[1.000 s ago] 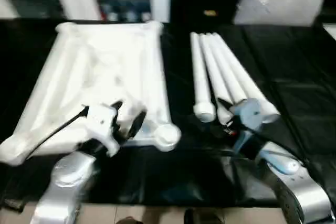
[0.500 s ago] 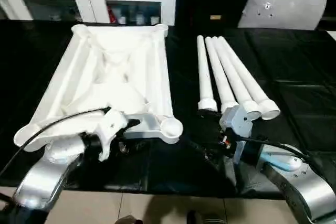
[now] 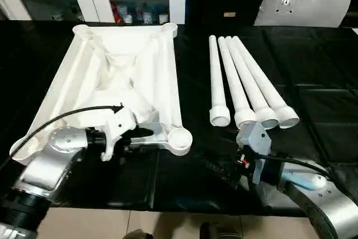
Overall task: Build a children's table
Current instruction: Move table base
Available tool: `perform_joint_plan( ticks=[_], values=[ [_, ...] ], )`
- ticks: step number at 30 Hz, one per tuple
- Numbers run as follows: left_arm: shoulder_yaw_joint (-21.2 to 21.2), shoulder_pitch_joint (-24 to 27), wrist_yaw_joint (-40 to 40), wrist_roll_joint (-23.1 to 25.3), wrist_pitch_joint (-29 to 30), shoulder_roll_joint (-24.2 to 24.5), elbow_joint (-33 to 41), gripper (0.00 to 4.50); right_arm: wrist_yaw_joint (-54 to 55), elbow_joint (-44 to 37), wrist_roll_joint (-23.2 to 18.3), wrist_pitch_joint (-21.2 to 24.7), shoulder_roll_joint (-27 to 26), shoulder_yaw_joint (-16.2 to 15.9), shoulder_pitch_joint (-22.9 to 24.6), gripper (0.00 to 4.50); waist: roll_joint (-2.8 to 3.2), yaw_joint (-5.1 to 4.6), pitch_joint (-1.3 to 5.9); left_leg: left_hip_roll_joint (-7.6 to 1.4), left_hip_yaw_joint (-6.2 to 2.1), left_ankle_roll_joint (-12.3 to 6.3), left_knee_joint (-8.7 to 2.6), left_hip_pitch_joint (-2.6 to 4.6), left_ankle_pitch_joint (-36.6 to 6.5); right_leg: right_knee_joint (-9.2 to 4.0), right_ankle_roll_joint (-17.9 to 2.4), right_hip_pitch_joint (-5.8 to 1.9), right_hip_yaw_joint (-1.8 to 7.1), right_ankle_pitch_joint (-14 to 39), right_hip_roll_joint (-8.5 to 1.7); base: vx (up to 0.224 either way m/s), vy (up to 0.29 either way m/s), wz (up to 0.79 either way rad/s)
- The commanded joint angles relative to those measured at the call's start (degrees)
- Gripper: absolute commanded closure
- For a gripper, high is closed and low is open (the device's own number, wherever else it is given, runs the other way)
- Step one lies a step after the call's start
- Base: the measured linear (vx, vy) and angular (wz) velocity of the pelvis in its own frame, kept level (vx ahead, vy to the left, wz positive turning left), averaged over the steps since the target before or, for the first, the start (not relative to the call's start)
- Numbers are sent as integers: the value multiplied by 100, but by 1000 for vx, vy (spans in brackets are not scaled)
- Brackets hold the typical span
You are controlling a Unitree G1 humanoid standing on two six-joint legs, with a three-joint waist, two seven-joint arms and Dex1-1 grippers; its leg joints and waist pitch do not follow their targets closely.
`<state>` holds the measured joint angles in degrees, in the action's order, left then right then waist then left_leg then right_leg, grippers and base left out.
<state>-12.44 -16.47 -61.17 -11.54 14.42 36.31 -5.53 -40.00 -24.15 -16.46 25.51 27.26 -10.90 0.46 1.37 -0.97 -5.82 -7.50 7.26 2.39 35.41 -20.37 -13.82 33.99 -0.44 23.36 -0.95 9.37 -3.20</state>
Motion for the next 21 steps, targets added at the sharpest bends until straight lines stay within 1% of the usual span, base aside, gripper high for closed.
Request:
perform_joint_plan(
  ticks=[1, 2, 3, 4, 5, 7, 8, 9, 10, 11, 12, 13, 14, 16, 17, 18, 20, 21],
  values=[
    [-119, -124, -206, 100, -134, 110, -104, 254, -46, -92, -76, 43, 61, -16, 27, 0, 62, 25, 277, -445, -110, -222, -556, -17, -1200, -381, -1447, -288, 256, 1733, -452, 0, 0, 0],
    [-140, -143, -253, 128, -161, 140, -132, 276, -51, -101, -77, 45, 70, -26, 33, 0, 61, 24, 273, -443, -112, -197, -562, -11, -1282, -390, -1408, -275, 258, 1820, -445, 0, 0, 0],
    [-173, -212, -303, 193, -197, 177, -229, 285, -68, -96, -83, 52, 82, -35, 23, 0, 63, 25, 268, -440, -114, -188, -566, -13, -1303, -399, -1391, -275, 261, 1849, -450, 0, 0, 0],
    [-189, -244, -328, 232, -219, 202, -279, 285, -77, -103, -85, 54, 88, -41, 29, 0, 45, 19, 269, -434, -111, -180, -567, -15, -1329, -405, -1348, -276, 265, 1897, -445, 0, 0, 0],
    [-212, -281, -347, 277, -243, 228, -336, 292, -87, -104, -91, 61, 92, -43, 28, 0, 49, 24, 271, -436, -115, -178, -565, -19, -1289, -407, -1342, -277, 271, 1893, -458, 0, 0, 0],
    [-276, -365, -380, 425, -365, 294, -492, 312, -115, -114, -98, 83, 104, -58, 22, 0, 43, 21, 269, -436, -114, -186, -566, -29, -1220, -405, -1346, -278, 269, 1831, -452, 0, 0, 0],
    [-287, -387, -395, 459, -393, 313, -540, 312, -123, -116, -100, 92, 104, -64, 18, 0, 52, 20, 271, -440, -111, -183, -564, -23, -1171, -394, -1357, -271, 272, 1754, -455, 0, 0, 0],
    [-297, -414, -420, 496, -428, 330, -599, 330, -127, -125, -100, 106, 102, -69, 17, 0, 53, 21, 268, -439, -110, -188, -569, -25, -1164, -399, -1366, -276, 270, 1727, -453, 0, 0, 0],
    [-303, -451, -453, 500, -436, 340, -680, 330, -141, -142, -103, 127, 110, -82, 16, 0, 44, 18, 273, -440, -107, -186, -567, -25, -1140, -392, -1376, -279, 271, 1685, -455, 0, 0, 0],
    [-303, -451, -453, 500, -436, 340, -680, 330, -141, -142, -103, 127, 110, -82, 16, 0, 47, 20, 273, -441, -109, -190, -570, -29, -1098, -385, -1402, -285, 271, 1630, -460, 0, 0, 0],
    [-314, -460, -474, 495, -420, 348, -707, 350, -143, -148, -106, 134, 111, -85, 16, 0, 48, 22, 270, -448, -108, -187, -571, -27, -1089, -382, -1435, -284, 273, 1601, -470, 0, 0, 0],
    [-325, -457, -487, 484, -394, 352, -734, 350, -152, -151, -114, 134, 116, -87, 19, 0, 55, 22, 267, -448, -106, -185, -572, -25, -1091, -384, -1447, -282, 273, 1601, -469, 0, 0, 0],
    [-329, -460, -507, 484, -388, 352, -767, 362, -156, -155, -120, 136, 119, -89, 18, 0, 40, 19, 260, -448, -103, -192, -576, -27, -1124, -392, -1447, -280, 274, 1646, -468, 0, 0, 0],
    [-343, -428, -501, 512, -427, 339, -809, 368, -159, -159, -128, 141, 122, -90, 19, 0, 42, 22, 253, -444, -99, -186, -578, -27, -1168, -403, -1423, -278, 276, 1763, -469, 0, 0, 0],
    [-340, -424, -400, 571, -421, 316, -841, 371, -160, -158, -137, 152, 121, -84, 11, 0, 41, 21, 252, -449, -106, -182, -584, -28, -1196, -407, -1404, -280, 276, 1829, -472, 0, 0, 0],
    [-259, -423, -200, 543, -284, 206, -805, 399, -141, -150, -176, 188, 93, -47, -17, 0, 36, 19, 254, -448, -106, -179, -585, -31, -1163, -405, -1397, -285, 280, 1822, -476, 0, 0, 0],
    [-193, -420, -73, 504, -164, 120, -764, 406, -119, -143, -195, 209, 69, -21, -39, 0, 39, 18, 252, -455, -101, -176, -584, -29, -1123, -404, -1422, -280, 280, 1775, -476, 0, 0, 0],
    [-141, -429, 36, 467, -47, 40, -729, 406, -81, -118, -200, 233, 39, 3, -72, 0, 29, 13, 260, -458, -102, -171, -585, -28, -1104, -396, -1438, -286, 277, 1753, -475, 0, 0, 0]
  ],
)
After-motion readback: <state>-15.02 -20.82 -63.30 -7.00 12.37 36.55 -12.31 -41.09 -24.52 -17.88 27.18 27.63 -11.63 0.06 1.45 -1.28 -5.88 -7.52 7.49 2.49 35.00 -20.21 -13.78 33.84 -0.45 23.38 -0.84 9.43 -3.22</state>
